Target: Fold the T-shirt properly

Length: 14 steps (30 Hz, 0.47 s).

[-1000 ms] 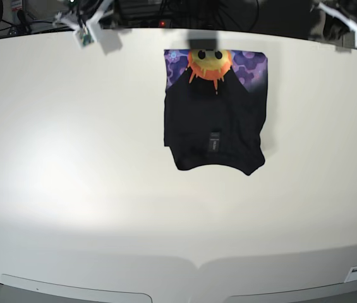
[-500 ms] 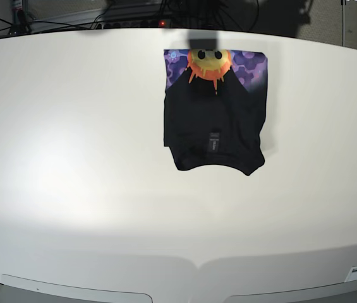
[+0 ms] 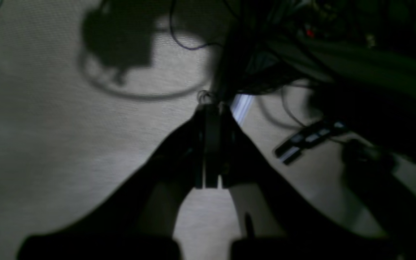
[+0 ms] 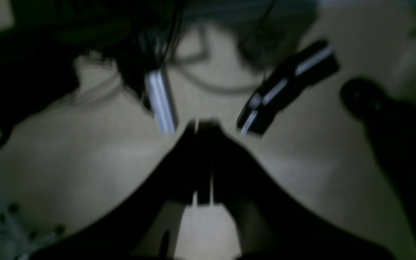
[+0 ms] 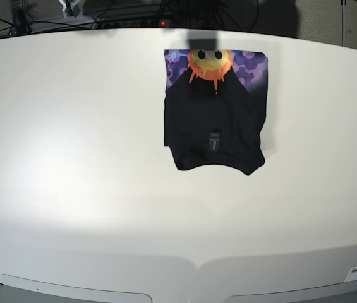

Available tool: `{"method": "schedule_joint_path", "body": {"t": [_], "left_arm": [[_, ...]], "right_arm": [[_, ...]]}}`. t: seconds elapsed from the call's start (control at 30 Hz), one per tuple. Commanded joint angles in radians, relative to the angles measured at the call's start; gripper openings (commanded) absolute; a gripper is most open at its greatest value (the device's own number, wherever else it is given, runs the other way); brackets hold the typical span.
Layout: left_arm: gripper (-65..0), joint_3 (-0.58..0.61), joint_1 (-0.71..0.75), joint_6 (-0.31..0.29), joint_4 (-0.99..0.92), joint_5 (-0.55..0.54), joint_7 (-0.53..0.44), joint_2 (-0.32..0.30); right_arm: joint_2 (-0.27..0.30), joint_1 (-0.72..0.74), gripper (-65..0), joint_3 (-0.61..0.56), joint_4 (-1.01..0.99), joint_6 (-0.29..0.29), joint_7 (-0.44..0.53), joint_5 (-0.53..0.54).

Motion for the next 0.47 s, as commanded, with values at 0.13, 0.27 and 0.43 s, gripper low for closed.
{"method": "schedule_joint_path", "body": {"t": [0.13,0.27,0.43], "left_arm": [[-65.0,-0.003,-0.088,0.089,-0.083,0.011,-0.019,0.031],[-65.0,-0.003,-0.138,0.198,-0.118,0.079,-0.018,0.074],[-65.0,-0.003,-0.143,0.201,-0.119,0.076,-0.030,0.097]], "right_arm": [[0.011,0.117,-65.0,0.001,-0.159,-0.047,0.121,-0.064],[-0.012,0.166,-65.0,0.001,-0.188,-0.051,0.120,-0.109],[-0.017,0.169,-65.0,0.001,-0.188,-0.069,0.125,-0.119]]}}
